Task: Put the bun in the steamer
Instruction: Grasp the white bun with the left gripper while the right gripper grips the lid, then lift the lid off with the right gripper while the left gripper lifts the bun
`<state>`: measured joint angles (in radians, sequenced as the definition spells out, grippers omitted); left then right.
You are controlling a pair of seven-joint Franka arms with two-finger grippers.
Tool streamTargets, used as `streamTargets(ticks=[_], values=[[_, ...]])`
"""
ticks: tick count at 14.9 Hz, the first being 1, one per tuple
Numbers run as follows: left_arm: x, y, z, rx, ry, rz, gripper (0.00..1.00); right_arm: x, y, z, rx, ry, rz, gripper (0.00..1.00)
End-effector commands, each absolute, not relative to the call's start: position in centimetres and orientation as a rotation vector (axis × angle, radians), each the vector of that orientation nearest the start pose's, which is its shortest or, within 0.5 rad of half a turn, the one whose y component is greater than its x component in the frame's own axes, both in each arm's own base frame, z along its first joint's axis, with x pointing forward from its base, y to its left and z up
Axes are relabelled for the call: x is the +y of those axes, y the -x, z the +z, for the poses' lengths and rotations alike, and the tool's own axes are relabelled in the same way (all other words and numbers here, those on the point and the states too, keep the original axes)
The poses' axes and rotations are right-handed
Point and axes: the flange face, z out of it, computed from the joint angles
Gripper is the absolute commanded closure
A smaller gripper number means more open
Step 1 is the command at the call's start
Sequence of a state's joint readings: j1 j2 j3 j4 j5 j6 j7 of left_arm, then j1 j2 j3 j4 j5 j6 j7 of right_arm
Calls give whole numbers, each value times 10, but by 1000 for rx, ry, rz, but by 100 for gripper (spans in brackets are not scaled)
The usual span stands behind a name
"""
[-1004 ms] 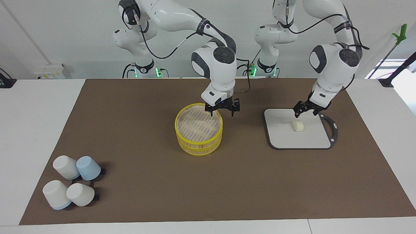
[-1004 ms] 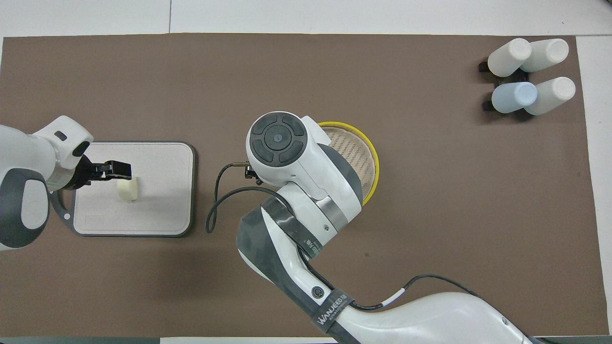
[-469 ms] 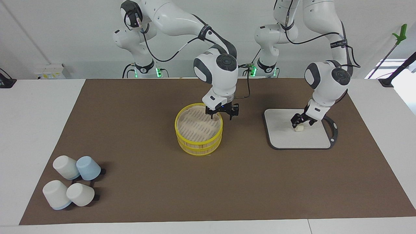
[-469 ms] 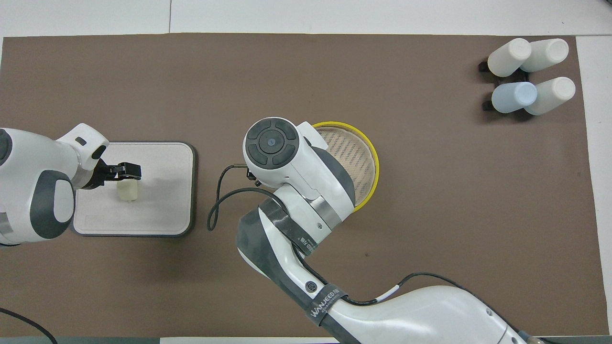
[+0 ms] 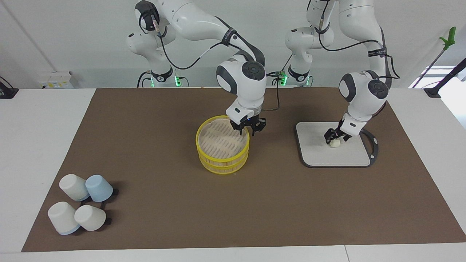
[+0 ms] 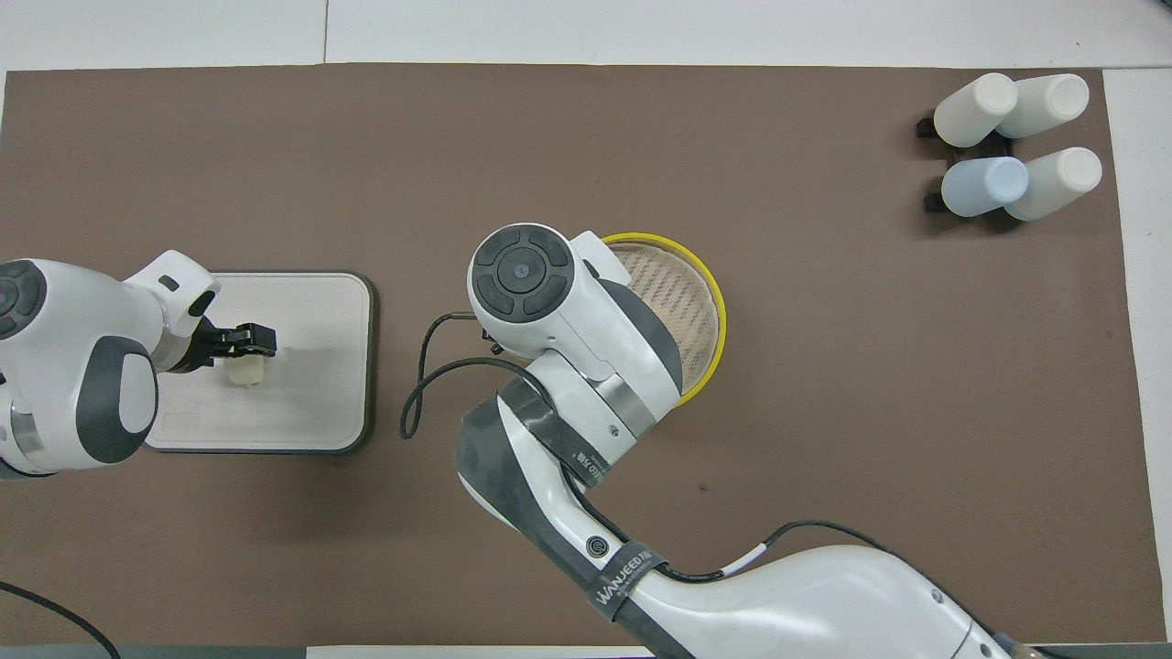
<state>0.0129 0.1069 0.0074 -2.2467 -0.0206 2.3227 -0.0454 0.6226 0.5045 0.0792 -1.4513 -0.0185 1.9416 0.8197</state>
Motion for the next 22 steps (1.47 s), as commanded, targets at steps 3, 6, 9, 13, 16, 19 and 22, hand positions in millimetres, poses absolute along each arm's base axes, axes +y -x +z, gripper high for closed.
streamTargets(ticks=[3, 6, 9, 13, 16, 19, 22], values=[[11, -526, 314, -125, 3139, 43, 62, 435, -546, 418, 229, 3158, 59, 100], [10, -529, 316, -120, 3139, 39, 79, 405, -569, 469, 224, 3137, 40, 100], [0, -551, 339, -131, 3137, 77, 79, 343, -593, 524, 127, 3106, -57, 100], [-77, -586, 411, -293, 3138, 138, 78, 211, -625, 558, -114, 3141, -30, 100], [-189, -592, 441, -444, 3200, 130, 77, 122, -644, 562, -269, 3127, -18, 100], [-301, -564, 455, -494, 3229, 130, 77, 70, -652, 560, -370, 3117, -18, 100], [-413, -576, 437, -595, 3211, 169, 77, 44, -654, 559, -392, 3113, -7, 100]])
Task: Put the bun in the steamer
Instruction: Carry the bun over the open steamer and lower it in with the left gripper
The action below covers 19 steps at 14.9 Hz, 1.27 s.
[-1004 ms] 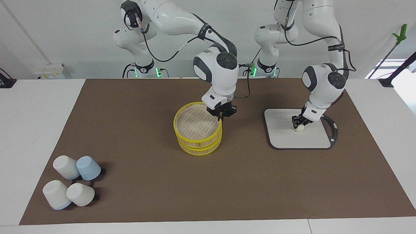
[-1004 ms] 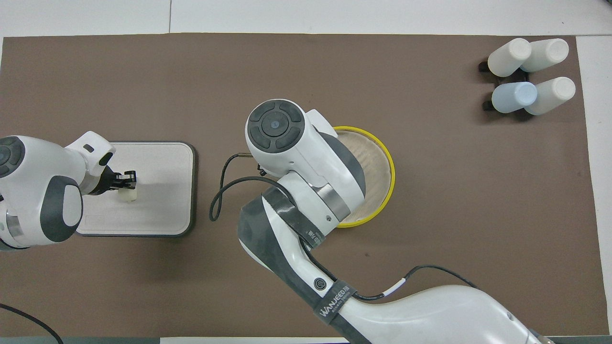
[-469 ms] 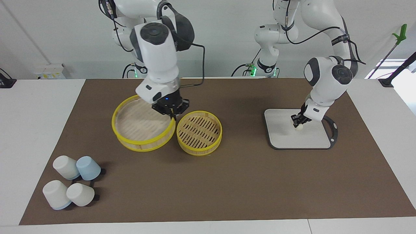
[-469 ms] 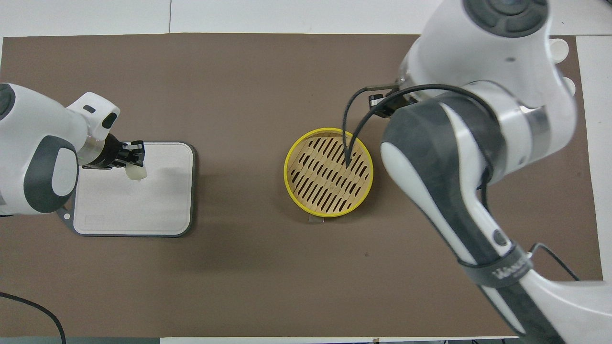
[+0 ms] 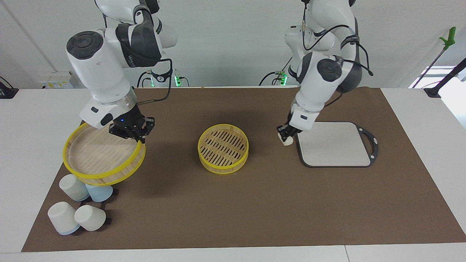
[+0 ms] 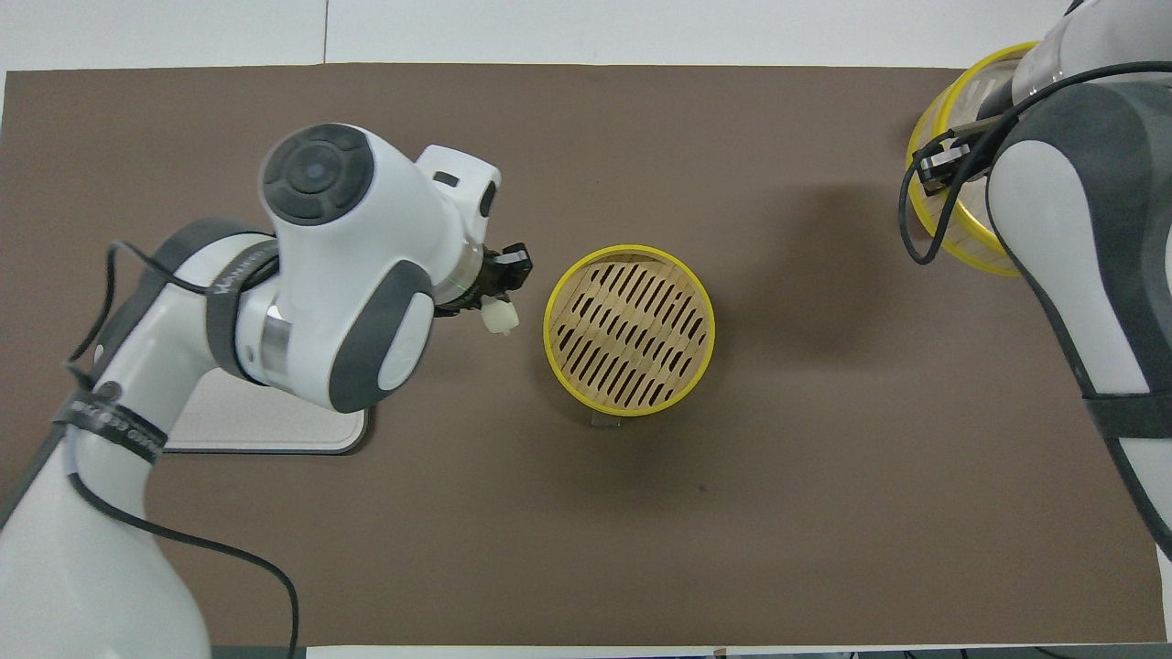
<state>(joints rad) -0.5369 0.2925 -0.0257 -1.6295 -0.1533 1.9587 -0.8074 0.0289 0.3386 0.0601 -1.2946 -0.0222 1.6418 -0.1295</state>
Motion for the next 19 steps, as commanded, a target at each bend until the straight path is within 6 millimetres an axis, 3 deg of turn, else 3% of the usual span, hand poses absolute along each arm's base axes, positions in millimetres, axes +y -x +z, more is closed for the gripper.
streamTargets(ticks=[1, 2, 4, 8, 13, 17, 18, 19], values=[[-446, -578, 434, -606, 3206, 175, 77, 43, -653, 559, -399, 3112, -2, 100], [-462, -569, 426, -581, 3203, 183, 77, 42, -652, 555, -399, 3111, 17, 100], [-476, -552, 404, -518, 3172, 187, 77, 36, -650, 552, -440, 3105, 27, 100], [-476, -543, 371, -490, 3151, 164, 77, 33, -649, 548, -474, 3100, 34, 100], [-478, -521, 352, -464, 3155, 161, 77, 34, -646, 546, -472, 3100, 44, 100], [-487, -508, 353, -430, 3153, 174, 76, 34, -645, 543, -460, 3101, 48, 100], [-486, -507, 351, -430, 3152, 173, 73, 34, -645, 543, -463, 3100, 48, 100], [-486, -507, 350, -430, 3151, 175, 62, 34, -645, 543, -460, 3101, 48, 100]])
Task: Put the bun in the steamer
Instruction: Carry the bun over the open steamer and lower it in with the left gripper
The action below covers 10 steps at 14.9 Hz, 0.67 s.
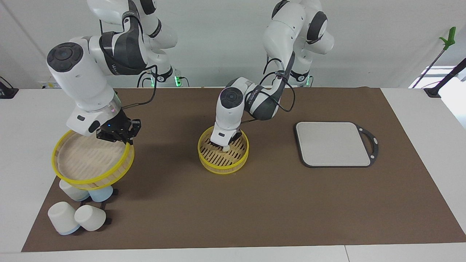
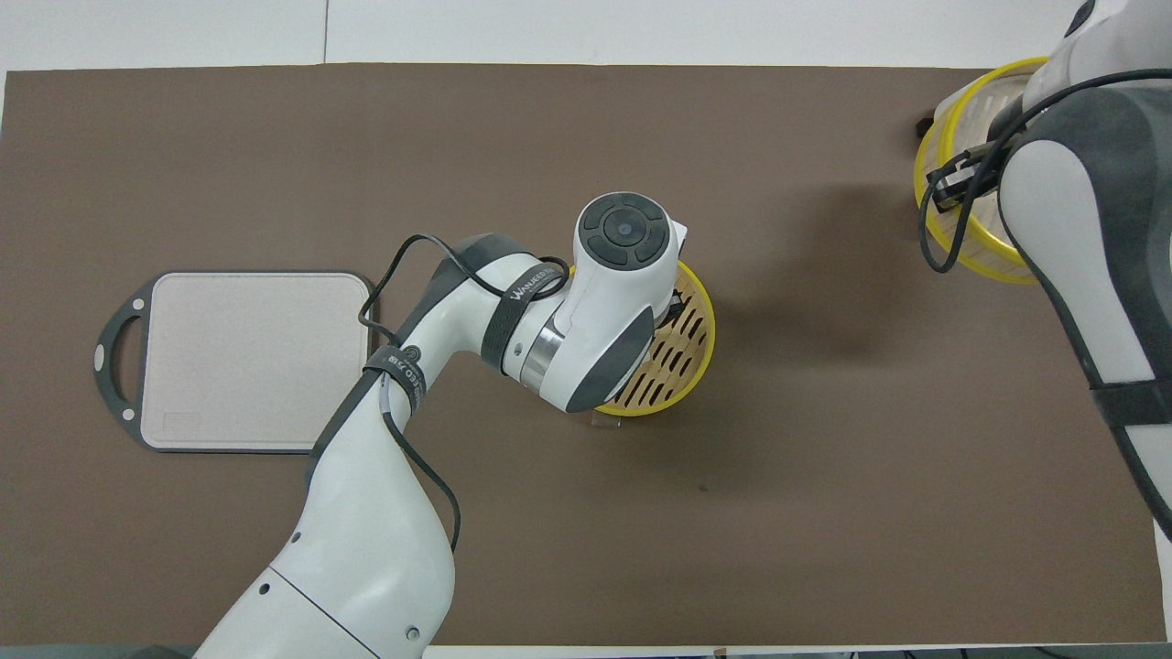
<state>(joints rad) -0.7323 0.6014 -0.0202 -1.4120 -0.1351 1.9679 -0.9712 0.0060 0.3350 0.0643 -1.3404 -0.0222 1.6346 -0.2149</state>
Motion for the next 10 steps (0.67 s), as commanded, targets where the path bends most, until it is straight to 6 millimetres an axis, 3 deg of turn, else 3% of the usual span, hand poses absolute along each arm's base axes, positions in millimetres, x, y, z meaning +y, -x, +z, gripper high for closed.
streamTargets(ticks=[1, 2, 3, 8, 10], values=[[-486, -507, 350, -433, 3150, 175, 34, 34, -645, 543, -460, 3101, 46, 100], [-486, -507, 351, -435, 3151, 173, 5, 34, -645, 542, -460, 3101, 48, 100], [-485, -507, 351, -437, 3150, 172, 0, 35, -645, 542, -461, 3101, 46, 100], [-474, -520, 363, -481, 3145, 163, 0, 37, -643, 540, -445, 3091, 30, 100], [-445, -537, 404, -545, 3150, 96, 0, 40, -643, 539, -375, 3097, 26, 100]])
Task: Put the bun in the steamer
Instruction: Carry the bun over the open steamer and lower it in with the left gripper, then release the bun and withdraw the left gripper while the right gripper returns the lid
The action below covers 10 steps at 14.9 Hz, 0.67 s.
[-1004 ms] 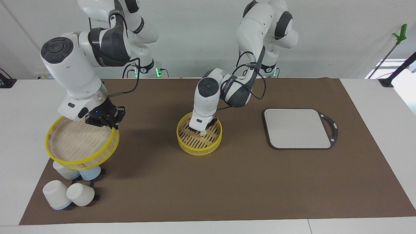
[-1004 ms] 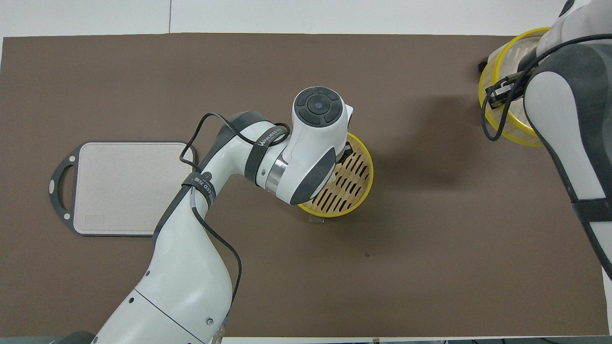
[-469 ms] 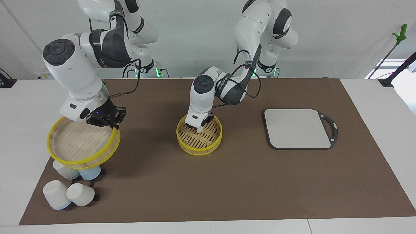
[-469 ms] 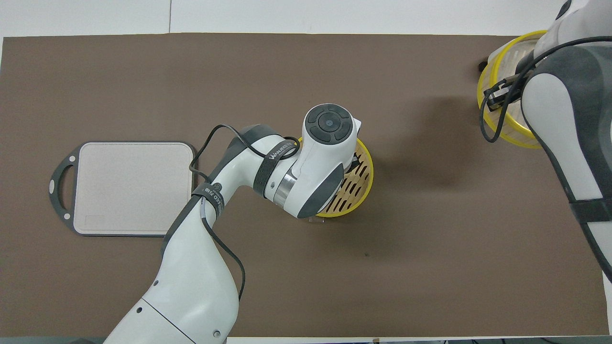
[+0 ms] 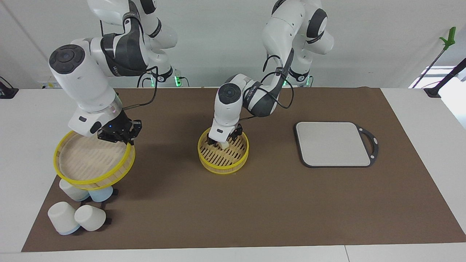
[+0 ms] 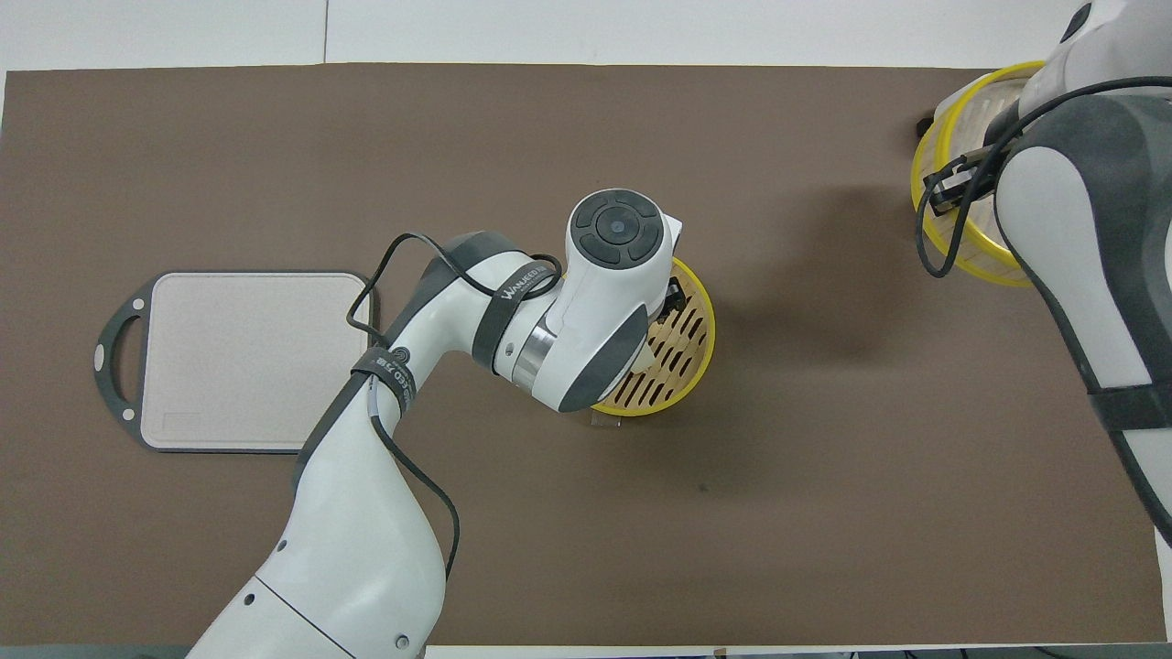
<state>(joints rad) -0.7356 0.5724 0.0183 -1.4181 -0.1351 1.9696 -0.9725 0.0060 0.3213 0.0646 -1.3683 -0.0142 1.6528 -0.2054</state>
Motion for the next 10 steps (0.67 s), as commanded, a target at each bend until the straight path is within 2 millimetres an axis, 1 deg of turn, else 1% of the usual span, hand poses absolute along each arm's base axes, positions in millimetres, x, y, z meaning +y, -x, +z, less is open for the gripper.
streamTargets(ticks=[1, 2, 3, 4, 5, 6, 7, 9, 10], values=[[-419, -551, 425, -604, 3146, 72, 0, 45, -643, 537, -347, 3101, 5, 100], [-391, -565, 445, -666, 3142, 60, 0, 51, -643, 535, -302, 3106, -25, 100], [-355, -581, 469, -747, 3143, 36, 0, 68, -641, 533, -263, 3108, -48, 100], [-330, -589, 483, -796, 3136, 31, 0, 92, -638, 531, -220, 3109, -61, 100], [-303, -597, 494, -853, 3120, 36, 0, 109, -636, 531, -158, 3110, -75, 100], [-279, -603, 501, -898, 3100, 46, 0, 130, -634, 531, -117, 3107, -90, 100], [-257, -609, 507, -905, 3093, 32, 0, 155, -629, 531, -83, 3104, -94, 100], [-208, -620, 524, -891, 3089, -2, 0, 226, -613, 526, -6, 3088, -116, 100], [-184, -624, 534, -890, 3096, -22, 0, 259, -604, 518, 37, 3081, -112, 100]])
